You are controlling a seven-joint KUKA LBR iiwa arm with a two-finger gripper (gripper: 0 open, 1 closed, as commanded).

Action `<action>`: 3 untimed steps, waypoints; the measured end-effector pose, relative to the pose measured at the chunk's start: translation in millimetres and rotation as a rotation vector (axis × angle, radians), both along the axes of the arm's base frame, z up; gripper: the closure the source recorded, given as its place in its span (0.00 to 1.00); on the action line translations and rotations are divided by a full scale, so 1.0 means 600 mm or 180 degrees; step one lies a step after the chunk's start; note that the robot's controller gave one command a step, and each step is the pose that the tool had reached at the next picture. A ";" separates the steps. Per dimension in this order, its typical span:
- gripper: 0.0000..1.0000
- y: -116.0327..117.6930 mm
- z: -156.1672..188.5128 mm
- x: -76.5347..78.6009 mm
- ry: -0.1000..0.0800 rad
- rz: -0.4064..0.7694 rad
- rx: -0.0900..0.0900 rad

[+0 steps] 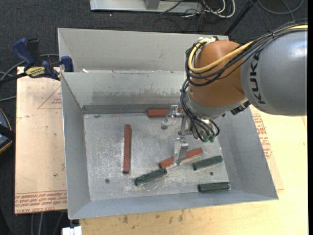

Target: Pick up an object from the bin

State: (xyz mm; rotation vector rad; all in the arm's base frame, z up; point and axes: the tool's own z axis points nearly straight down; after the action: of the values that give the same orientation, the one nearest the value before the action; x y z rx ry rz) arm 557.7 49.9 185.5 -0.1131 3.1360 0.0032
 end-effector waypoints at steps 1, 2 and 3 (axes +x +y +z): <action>0.00 -0.015 0.033 0.017 0.0040 -0.0033 -0.0007; 0.00 -0.038 0.019 -0.007 -0.0040 0.0233 -0.0004; 0.00 -0.041 -0.087 -0.026 -0.0004 0.0476 -0.0007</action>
Offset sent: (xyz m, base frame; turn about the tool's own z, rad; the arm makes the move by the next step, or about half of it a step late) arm -0.0572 -0.0590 -0.0976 -0.1943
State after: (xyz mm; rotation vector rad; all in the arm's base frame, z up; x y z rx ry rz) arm 541.8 25.2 133.3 -0.3472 3.1177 0.0003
